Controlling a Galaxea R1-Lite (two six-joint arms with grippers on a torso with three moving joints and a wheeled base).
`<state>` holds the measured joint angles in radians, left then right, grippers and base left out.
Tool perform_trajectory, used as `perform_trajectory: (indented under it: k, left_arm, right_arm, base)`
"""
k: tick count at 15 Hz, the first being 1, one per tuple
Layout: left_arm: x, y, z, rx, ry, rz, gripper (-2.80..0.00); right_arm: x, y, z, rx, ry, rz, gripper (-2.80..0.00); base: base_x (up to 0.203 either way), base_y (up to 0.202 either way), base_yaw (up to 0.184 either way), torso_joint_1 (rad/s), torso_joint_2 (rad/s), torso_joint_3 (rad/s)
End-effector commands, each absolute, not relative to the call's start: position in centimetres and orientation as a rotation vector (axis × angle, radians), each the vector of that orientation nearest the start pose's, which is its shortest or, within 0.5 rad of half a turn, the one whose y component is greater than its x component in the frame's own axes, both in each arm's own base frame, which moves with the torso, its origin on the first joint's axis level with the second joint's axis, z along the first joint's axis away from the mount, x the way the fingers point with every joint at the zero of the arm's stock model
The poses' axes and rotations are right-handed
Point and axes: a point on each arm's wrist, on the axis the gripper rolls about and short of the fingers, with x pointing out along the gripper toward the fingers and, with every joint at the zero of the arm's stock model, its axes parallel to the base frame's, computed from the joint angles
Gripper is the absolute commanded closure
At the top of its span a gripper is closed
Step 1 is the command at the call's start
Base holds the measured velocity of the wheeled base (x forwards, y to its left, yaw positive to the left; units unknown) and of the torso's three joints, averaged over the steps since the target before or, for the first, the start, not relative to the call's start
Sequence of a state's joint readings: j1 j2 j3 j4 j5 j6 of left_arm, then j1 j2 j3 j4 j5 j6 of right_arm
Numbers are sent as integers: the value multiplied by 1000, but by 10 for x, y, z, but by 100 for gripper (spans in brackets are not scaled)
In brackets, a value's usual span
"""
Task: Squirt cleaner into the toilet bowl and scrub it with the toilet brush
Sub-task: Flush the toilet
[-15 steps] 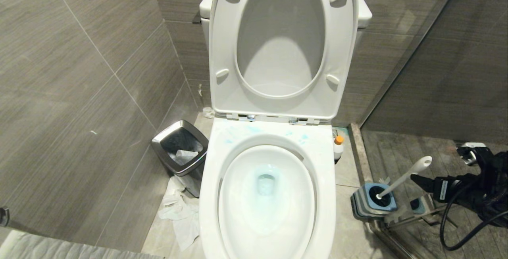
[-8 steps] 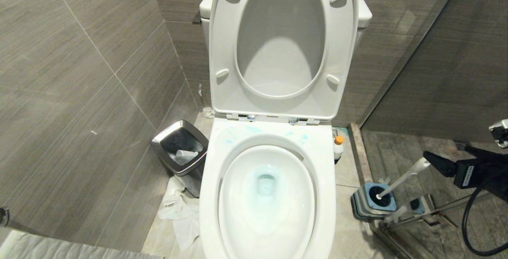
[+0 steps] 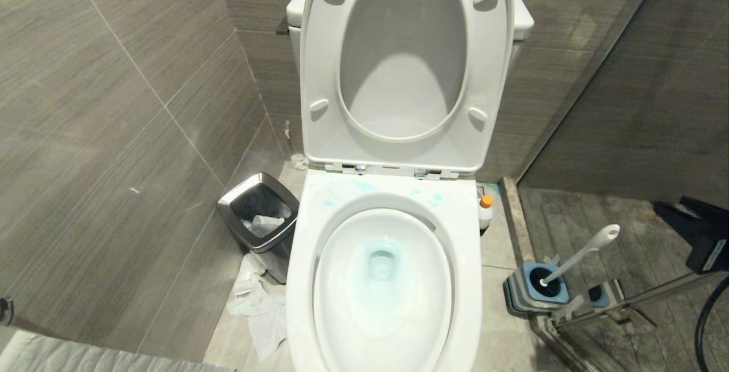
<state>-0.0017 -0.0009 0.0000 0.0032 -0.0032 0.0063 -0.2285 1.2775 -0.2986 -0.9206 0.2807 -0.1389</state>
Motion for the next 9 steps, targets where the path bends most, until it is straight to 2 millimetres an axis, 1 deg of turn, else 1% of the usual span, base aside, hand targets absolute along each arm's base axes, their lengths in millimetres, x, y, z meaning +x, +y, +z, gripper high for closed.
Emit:
perform_trajectory:
  k: [1,4,6,9]
  left_arm:
    - [-23,0,75,6,5,-5,0]
    - [-23,0,75,6,5,-5,0]
    - [-23,0,75,6,5,-5,0]
    - [-23,0,75,6,5,-5,0]
  right_arm:
    - [147,-28,185,-142,-17,64,0]
    - [121,-22,186,-156,-77,61,0]
    - [109,-19,188,-167,-119,55,0]
    - [93,-14,184,-173,-150,61,0]
  base:
    - [0,0,0,0,0,0]
    - [0,0,0,0,0,0]
    - [0,0,0,0,0,0]
    - [0,0,0,0,0,0]
